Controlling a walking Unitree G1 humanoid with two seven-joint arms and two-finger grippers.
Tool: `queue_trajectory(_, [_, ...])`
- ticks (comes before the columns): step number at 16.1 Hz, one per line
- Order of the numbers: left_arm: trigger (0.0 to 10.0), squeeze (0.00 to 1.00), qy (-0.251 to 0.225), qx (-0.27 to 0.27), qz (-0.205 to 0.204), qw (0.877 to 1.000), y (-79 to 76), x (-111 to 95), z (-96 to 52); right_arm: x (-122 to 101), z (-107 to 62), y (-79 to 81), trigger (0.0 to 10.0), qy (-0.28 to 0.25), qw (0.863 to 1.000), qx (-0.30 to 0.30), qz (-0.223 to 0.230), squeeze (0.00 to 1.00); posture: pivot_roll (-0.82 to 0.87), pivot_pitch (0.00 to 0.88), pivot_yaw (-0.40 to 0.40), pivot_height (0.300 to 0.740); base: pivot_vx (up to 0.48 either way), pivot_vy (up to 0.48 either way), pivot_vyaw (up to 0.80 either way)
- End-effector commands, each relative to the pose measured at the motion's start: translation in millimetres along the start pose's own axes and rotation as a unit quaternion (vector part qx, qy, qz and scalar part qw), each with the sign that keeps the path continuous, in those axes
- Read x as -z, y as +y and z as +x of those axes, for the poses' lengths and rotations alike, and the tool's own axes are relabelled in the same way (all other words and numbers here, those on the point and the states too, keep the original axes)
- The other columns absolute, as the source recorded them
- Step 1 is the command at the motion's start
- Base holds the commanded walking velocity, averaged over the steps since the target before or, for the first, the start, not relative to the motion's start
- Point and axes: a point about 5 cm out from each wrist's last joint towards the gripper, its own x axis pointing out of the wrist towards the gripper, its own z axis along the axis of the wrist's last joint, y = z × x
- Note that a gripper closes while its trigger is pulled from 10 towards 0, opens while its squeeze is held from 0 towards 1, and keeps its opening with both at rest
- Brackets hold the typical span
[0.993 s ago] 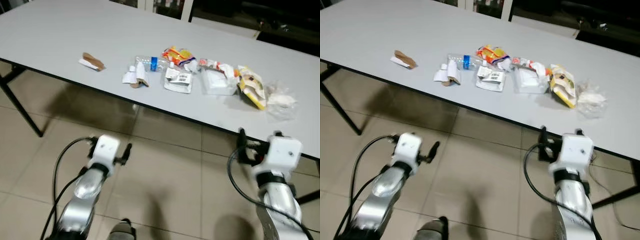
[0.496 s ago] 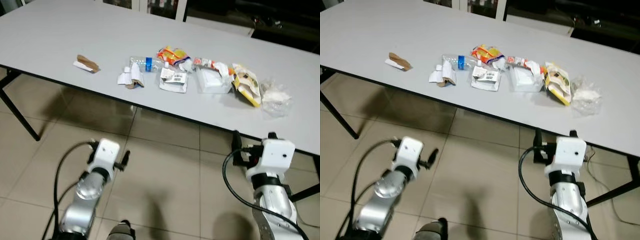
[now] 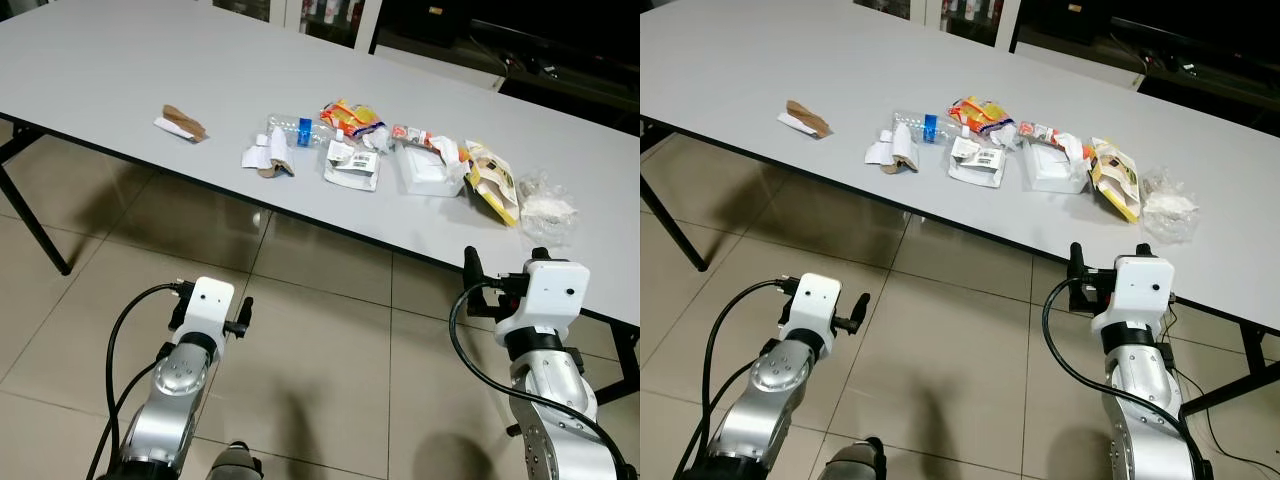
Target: Picking trash to rubbish bin
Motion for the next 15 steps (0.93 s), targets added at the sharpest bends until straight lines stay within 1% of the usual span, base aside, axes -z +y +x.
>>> queue_trajectory(1, [10.0, 0.00, -0.009, 0.007, 0.010, 1.000, -5.3, -4.3, 3.0, 3.3, -0.9, -4.2, 10.0, 0.003, 1.000, 0.010, 0.002, 0.00, 0.34, 0.093, -0.145, 0.740, 0.000, 0.000, 0.00])
queue_trajectory(3, [10.0, 0.00, -0.022, 0.031, 0.031, 0.999, -9.8, -10.3, 5.9, 4.9, -3.9, -3.0, 10.0, 0.003, 1.000, 0.024, 0.014, 0.00, 0.33, 0.091, -0.126, 0.740, 0.000, 0.000, 0.00])
queue_trajectory(4, [10.0, 0.00, -0.024, 0.034, 0.034, 0.999, -10.7, -11.8, 6.6, 5.3, -4.9, -3.0, 10.0, 0.005, 1.000, 0.026, 0.016, 0.00, 0.32, 0.089, -0.117, 0.740, 0.000, 0.000, 0.00])
queue_trajectory(5, [10.0, 0.00, -0.032, 0.043, 0.040, 0.998, -12.7, -15.8, 8.5, 6.4, -7.7, -1.5, 10.0, 0.007, 0.999, 0.031, 0.017, 0.00, 0.31, 0.082, -0.102, 0.740, 0.000, 0.000, -0.78])
queue_trajectory(7, [10.0, 0.00, -0.038, 0.053, 0.041, 0.997, -17.8, -20.7, 13.3, 8.2, -12.4, -1.2, 10.0, 0.009, 0.999, 0.047, 0.019, 0.00, 0.29, 0.076, -0.095, 0.740, 0.000, 0.000, -0.78])
queue_trajectory(10, [10.0, 0.00, -0.035, 0.064, 0.040, 0.997, -20.3, -19.5, 17.3, 4.7, -13.8, 0.5, 10.0, 0.002, 0.999, 0.051, 0.018, 0.00, 0.26, 0.057, -0.098, 0.740, 0.000, 0.000, -0.66])
queue_trajectory(11, [10.0, 0.00, -0.037, 0.069, 0.040, 0.996, -22.0, -19.9, 18.5, 2.2, -14.3, 0.7, 10.0, -0.002, 0.998, 0.054, 0.017, 0.00, 0.25, 0.053, -0.101, 0.740, 0.000, 0.000, 0.00])
queue_trajectory(12, [10.0, 0.00, -0.038, 0.074, 0.041, 0.996, -23.9, -19.5, 20.0, 2.9, -14.4, 1.3, 10.0, -0.003, 0.998, 0.056, 0.016, 0.00, 0.24, 0.054, -0.105, 0.740, 0.000, 0.000, 0.00])
queue_trajectory(13, [10.0, 0.00, -0.038, 0.076, 0.048, 0.995, -28.0, -18.3, 20.5, 6.1, -16.7, -1.4, 10.0, 0.003, 0.998, 0.060, 0.010, 0.00, 0.25, 0.042, -0.106, 0.740, 0.000, 0.000, 0.00])
queue_trajectory(14, [10.0, 0.00, -0.046, 0.073, 0.038, 0.996, -30.9, -22.7, 19.3, 4.8, -18.6, -3.8, 10.0, 0.002, 0.999, 0.053, 0.008, 0.00, 0.24, 0.060, -0.111, 0.740, 0.000, 0.000, 0.00])
queue_trajectory(15, [10.0, 0.00, -0.048, 0.074, 0.039, 0.995, -30.7, -21.8, 17.8, 5.2, -18.6, -2.9, 10.0, 0.004, 0.999, 0.050, 0.005, 0.00, 0.24, 0.070, -0.124, 0.740, 0.000, 0.000, 0.00])
